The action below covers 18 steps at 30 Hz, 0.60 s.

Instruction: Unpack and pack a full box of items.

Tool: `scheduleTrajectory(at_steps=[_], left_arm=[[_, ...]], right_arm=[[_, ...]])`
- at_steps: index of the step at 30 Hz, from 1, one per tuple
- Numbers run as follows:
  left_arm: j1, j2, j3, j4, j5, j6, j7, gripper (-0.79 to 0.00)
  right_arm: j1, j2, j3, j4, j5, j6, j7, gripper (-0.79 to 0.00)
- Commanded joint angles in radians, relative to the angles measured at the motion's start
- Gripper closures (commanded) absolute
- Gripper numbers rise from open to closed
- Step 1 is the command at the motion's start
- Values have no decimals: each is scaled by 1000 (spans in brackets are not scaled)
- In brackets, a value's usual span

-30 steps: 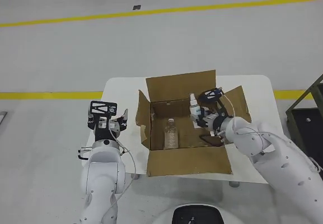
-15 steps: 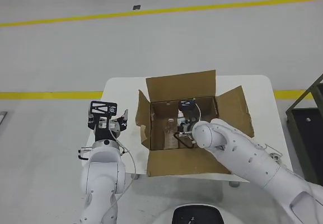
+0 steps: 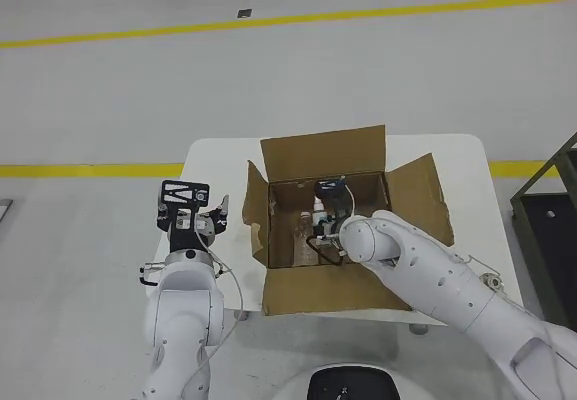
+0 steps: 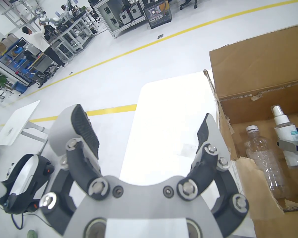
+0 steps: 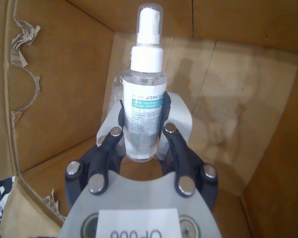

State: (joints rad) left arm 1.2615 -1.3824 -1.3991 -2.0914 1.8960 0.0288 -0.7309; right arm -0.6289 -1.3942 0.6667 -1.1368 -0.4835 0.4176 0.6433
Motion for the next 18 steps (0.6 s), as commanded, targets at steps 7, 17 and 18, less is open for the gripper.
scheduleTrajectory(at_steps=[7,17,18], left_arm=[[0,0,0,0,0,0,0,-785],[0,0,0,0,0,0,0,-785],[0,0,0,0,0,0,0,-785]], right_arm=[[11,-31,-22,71,-6,36,9,0],[92,-106,-82,249,15,36,28,-105],[100,-113,-86,266,18,34,34,-126]])
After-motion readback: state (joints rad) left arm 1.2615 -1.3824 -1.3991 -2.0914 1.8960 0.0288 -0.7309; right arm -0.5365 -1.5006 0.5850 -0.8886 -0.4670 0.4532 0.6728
